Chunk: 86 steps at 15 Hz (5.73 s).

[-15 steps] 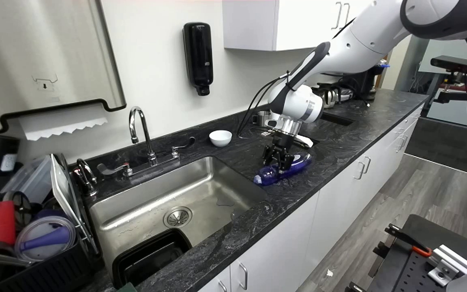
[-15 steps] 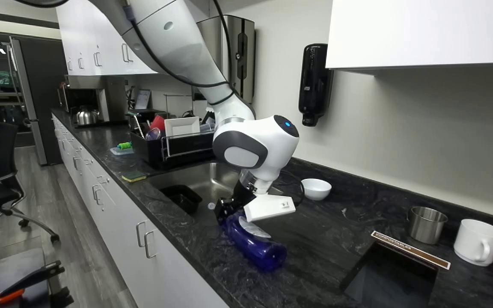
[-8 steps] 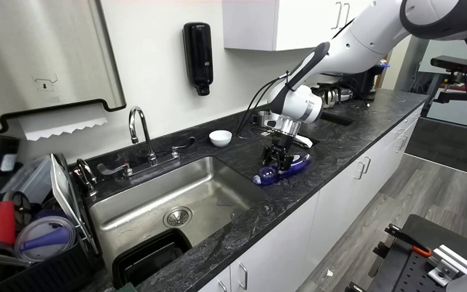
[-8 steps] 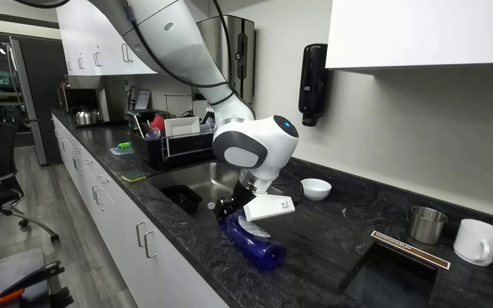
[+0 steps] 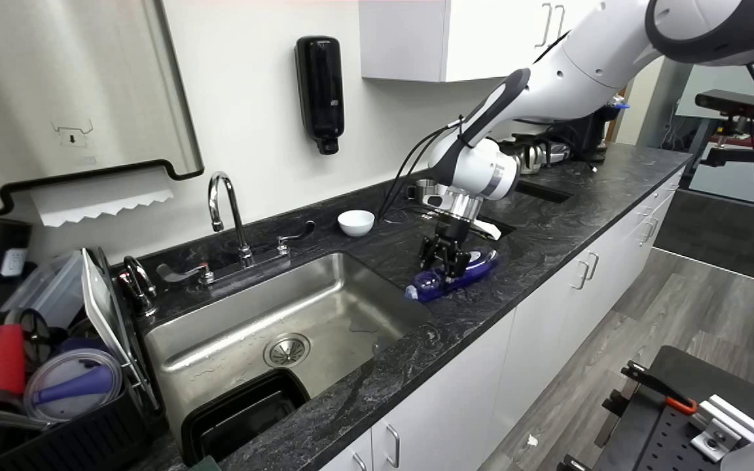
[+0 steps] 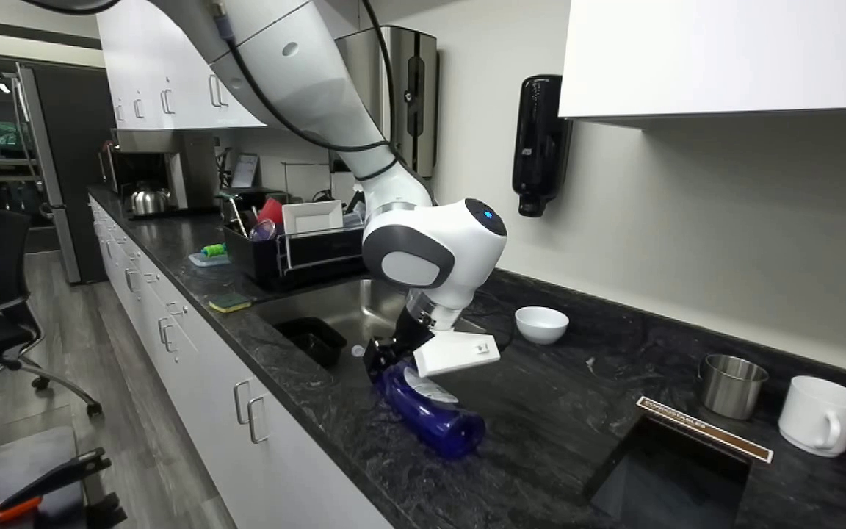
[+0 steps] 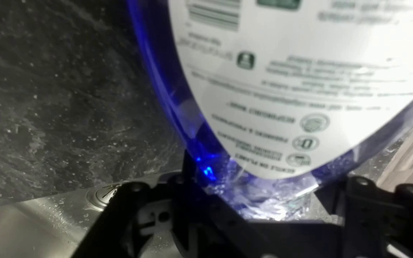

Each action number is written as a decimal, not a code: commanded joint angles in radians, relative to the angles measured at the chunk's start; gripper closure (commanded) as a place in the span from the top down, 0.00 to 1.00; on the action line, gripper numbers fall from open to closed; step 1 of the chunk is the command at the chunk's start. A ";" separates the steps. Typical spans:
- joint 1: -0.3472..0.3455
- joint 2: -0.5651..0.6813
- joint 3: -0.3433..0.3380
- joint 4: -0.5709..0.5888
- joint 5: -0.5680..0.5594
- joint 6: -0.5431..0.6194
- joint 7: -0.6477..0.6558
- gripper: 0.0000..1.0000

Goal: Pick up the dish soap bottle

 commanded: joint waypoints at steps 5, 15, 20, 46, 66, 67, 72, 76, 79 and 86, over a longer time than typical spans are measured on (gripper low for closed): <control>-0.001 0.020 0.008 0.013 -0.033 -0.015 0.056 1.00; 0.047 -0.018 -0.004 0.005 -0.166 0.020 0.203 1.00; 0.068 -0.038 -0.001 -0.009 -0.259 0.022 0.284 1.00; 0.119 -0.100 0.015 -0.165 -0.496 0.228 0.549 1.00; 0.111 -0.099 0.045 -0.146 -0.497 0.218 0.543 0.52; 0.110 -0.100 0.049 -0.142 -0.494 0.215 0.540 0.52; 0.088 -0.105 0.081 -0.117 -0.460 0.193 0.515 0.52; 0.048 -0.109 0.119 -0.082 -0.397 0.162 0.475 0.52; 0.015 -0.119 0.139 -0.061 -0.328 0.140 0.431 0.52; -0.050 -0.171 0.142 -0.041 -0.126 0.062 0.307 0.52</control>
